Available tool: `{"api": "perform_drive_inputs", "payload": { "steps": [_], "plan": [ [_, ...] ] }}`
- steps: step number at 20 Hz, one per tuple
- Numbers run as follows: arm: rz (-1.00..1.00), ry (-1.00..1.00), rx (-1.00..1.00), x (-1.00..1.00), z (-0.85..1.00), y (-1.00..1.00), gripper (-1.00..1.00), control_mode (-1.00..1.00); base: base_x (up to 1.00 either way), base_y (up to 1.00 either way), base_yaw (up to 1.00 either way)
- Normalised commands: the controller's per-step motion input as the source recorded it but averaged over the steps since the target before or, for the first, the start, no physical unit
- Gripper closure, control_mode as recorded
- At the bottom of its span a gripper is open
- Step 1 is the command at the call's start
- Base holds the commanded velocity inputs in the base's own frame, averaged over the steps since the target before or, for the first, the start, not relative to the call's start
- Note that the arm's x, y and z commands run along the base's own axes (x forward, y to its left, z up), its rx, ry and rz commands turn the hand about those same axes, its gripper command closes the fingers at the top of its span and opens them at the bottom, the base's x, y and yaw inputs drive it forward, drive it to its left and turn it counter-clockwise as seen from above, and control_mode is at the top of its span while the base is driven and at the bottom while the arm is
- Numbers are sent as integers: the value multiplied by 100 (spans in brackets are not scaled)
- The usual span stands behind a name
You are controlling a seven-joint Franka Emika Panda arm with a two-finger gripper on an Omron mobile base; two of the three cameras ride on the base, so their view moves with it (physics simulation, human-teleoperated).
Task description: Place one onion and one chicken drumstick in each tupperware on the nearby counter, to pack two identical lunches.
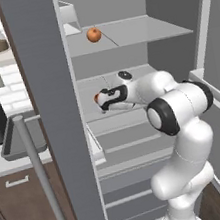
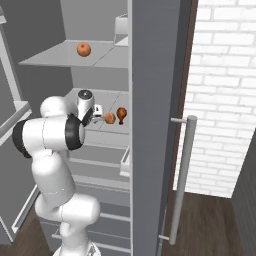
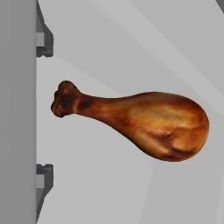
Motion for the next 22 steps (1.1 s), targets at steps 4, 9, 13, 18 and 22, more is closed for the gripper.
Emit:
{"api": "perform_drive_inputs", "payload": {
  "steps": [4,9,13,18,22],
  "plan": [
    [-2,0,0,42,-16,14,-100,-100,0,0,0],
    [-2,0,-1,39,-20,18,-100,-100,0,0,0],
    [-1,0,-2,33,-32,17,100,-100,0,0,0],
    [0,-1,-1,4,-38,4,100,-100,0,0,0],
    [0,-5,0,-27,-29,0,100,-100,0,0,0]
  ]
}}
